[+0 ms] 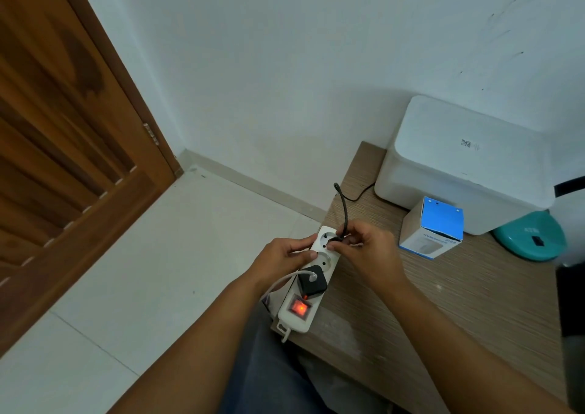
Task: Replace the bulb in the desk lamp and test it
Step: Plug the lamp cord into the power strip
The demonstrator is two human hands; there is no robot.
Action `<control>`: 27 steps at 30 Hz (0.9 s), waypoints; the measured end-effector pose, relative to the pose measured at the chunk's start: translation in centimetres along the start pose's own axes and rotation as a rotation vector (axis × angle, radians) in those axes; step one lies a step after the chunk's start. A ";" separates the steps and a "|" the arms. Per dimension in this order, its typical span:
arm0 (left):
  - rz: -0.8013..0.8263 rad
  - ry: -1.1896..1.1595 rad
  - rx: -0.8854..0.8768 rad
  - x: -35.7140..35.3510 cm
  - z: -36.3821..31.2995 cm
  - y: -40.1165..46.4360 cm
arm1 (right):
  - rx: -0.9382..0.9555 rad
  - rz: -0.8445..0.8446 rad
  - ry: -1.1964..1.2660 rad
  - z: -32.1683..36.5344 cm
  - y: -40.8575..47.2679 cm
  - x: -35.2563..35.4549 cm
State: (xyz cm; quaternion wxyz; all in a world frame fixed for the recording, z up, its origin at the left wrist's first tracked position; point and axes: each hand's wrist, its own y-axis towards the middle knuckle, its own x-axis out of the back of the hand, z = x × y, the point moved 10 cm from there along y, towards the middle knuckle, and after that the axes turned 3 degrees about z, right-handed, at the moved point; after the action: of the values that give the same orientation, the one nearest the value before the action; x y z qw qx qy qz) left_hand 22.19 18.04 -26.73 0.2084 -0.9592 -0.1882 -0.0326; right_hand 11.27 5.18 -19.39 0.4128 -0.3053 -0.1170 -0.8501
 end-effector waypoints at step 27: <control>-0.015 0.005 -0.001 0.0 -0.4 -0.1 | 0.286 0.133 -0.322 1.5 0.2 -1.8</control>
State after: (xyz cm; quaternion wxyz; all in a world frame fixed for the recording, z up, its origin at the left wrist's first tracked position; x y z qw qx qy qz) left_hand 22.21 17.96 -26.36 0.2081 -0.9578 -0.1948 -0.0366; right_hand 12.88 6.89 -19.35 0.4831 -0.3826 -0.2804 -0.7359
